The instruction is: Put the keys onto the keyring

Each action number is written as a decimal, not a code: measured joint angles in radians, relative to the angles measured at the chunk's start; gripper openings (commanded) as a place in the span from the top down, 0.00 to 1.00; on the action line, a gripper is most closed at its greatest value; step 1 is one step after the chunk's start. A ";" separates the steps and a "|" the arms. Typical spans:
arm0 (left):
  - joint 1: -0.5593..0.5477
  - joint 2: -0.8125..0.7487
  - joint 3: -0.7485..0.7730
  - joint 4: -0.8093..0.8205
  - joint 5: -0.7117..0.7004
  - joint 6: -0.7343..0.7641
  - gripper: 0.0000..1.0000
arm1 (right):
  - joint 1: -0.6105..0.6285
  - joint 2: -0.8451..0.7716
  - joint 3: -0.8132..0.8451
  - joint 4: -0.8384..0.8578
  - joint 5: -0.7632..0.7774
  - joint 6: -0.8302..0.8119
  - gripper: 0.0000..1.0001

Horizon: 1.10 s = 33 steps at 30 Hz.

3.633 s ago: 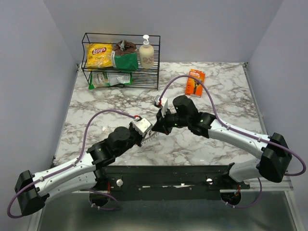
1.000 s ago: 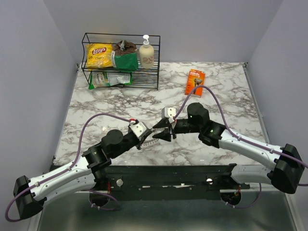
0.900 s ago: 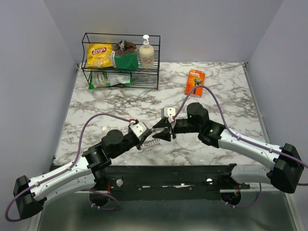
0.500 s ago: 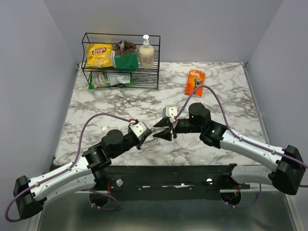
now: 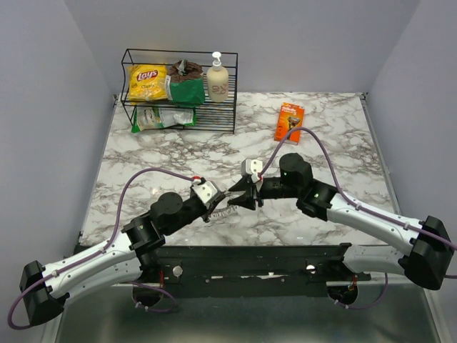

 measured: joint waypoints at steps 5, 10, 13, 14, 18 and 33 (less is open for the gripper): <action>0.000 0.000 0.000 -0.012 0.000 0.000 1.00 | 0.000 0.021 0.000 -0.010 0.000 0.000 0.53; 0.000 0.000 0.000 -0.018 0.000 0.000 1.00 | 0.000 0.024 0.000 -0.010 0.001 0.000 0.53; 0.000 0.000 0.000 -0.018 0.000 0.000 1.00 | 0.000 0.024 0.000 -0.010 0.001 0.000 0.53; 0.000 0.000 0.000 -0.018 0.000 0.000 1.00 | 0.000 0.024 0.000 -0.010 0.001 0.000 0.53; 0.000 0.000 0.000 -0.016 0.000 0.000 1.00 | 0.000 0.018 0.000 -0.011 0.003 0.000 0.52; 0.000 0.000 0.000 -0.016 0.000 0.000 1.00 | 0.000 -0.018 0.000 -0.011 -0.009 0.015 0.53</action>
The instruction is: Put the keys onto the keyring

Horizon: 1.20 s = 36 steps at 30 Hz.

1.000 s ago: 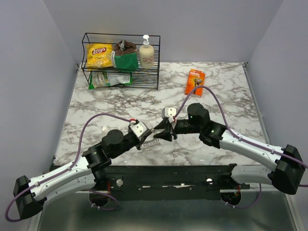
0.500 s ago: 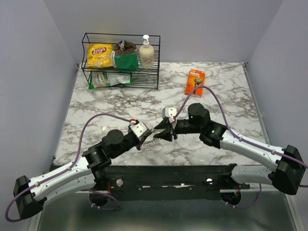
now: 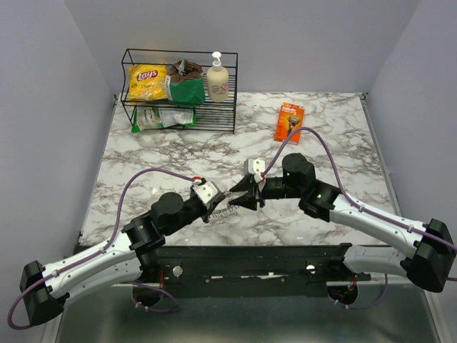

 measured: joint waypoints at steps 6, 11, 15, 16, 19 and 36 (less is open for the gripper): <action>0.000 0.000 0.000 0.000 0.000 0.000 1.00 | 0.002 0.005 0.000 -0.008 -0.026 0.000 0.56; 0.000 0.000 0.000 0.000 0.000 0.000 1.00 | 0.003 0.024 0.000 -0.022 -0.035 0.000 0.56; 0.000 0.000 0.000 0.000 0.000 0.000 1.00 | 0.003 0.042 0.000 -0.031 -0.036 0.000 0.55; 0.000 0.000 0.000 0.000 0.000 0.000 1.00 | 0.003 0.045 0.000 -0.032 -0.036 0.000 0.54; 0.000 0.000 0.000 0.000 0.000 0.000 1.00 | 0.003 0.049 0.000 -0.033 -0.034 0.000 0.54; 0.000 0.000 0.000 0.000 0.000 0.000 1.00 | 0.005 0.048 0.000 -0.029 0.002 0.004 0.51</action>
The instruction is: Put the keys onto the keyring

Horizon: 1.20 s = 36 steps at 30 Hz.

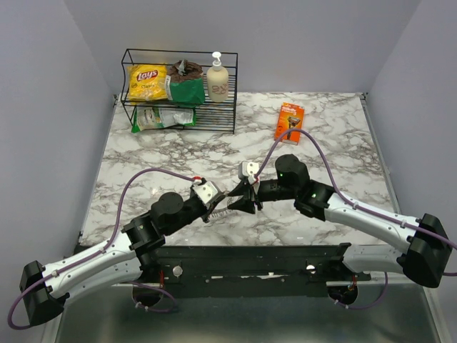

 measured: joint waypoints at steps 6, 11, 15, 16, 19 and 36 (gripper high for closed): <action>0.000 0.000 0.000 0.000 0.001 0.000 1.00 | 0.000 -0.018 0.000 0.006 0.002 0.004 0.51; 0.000 0.000 0.000 0.000 0.003 0.000 1.00 | 0.000 -0.022 0.000 0.009 0.002 0.005 0.52; 0.000 0.000 0.000 0.000 0.004 0.000 1.00 | 0.000 -0.008 0.000 0.010 0.001 0.005 0.52; 0.000 0.000 0.000 0.000 0.004 0.000 1.00 | 0.000 -0.003 0.000 0.010 0.001 0.005 0.52; 0.000 0.000 0.000 -0.003 0.004 0.000 1.00 | 0.000 0.011 0.000 0.010 0.002 0.005 0.51; 0.000 0.000 0.000 -0.007 0.004 0.001 1.00 | 0.001 0.022 0.000 0.027 0.024 0.007 0.48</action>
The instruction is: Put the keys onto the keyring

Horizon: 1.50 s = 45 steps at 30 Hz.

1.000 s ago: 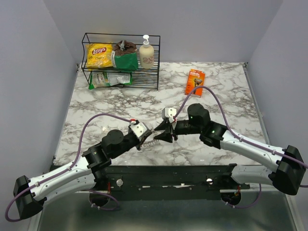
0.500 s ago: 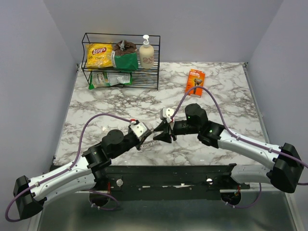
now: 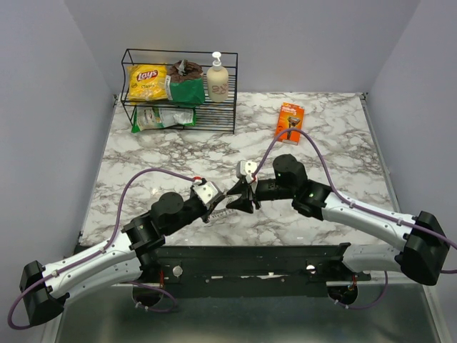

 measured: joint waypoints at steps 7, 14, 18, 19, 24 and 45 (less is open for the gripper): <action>0.001 0.000 0.000 -0.001 0.000 0.000 1.00 | 0.004 0.016 0.000 0.003 0.003 0.000 0.50; 0.000 0.000 0.000 -0.002 0.013 0.000 1.00 | 0.004 0.020 0.000 0.004 0.014 0.000 0.81; 0.000 -0.001 0.000 -0.002 0.025 0.000 1.00 | 0.003 0.021 0.000 0.007 0.025 0.006 0.94; 0.000 -0.002 0.000 -0.003 0.026 0.000 1.00 | 0.003 0.021 0.000 0.008 0.026 0.006 0.99; 0.000 -0.011 0.000 -0.008 0.027 0.000 1.00 | 0.003 0.021 0.005 0.007 0.026 0.007 0.99; 0.000 0.058 0.433 -0.345 0.050 -0.042 0.34 | 0.002 -0.024 0.022 -0.102 0.005 -0.039 0.99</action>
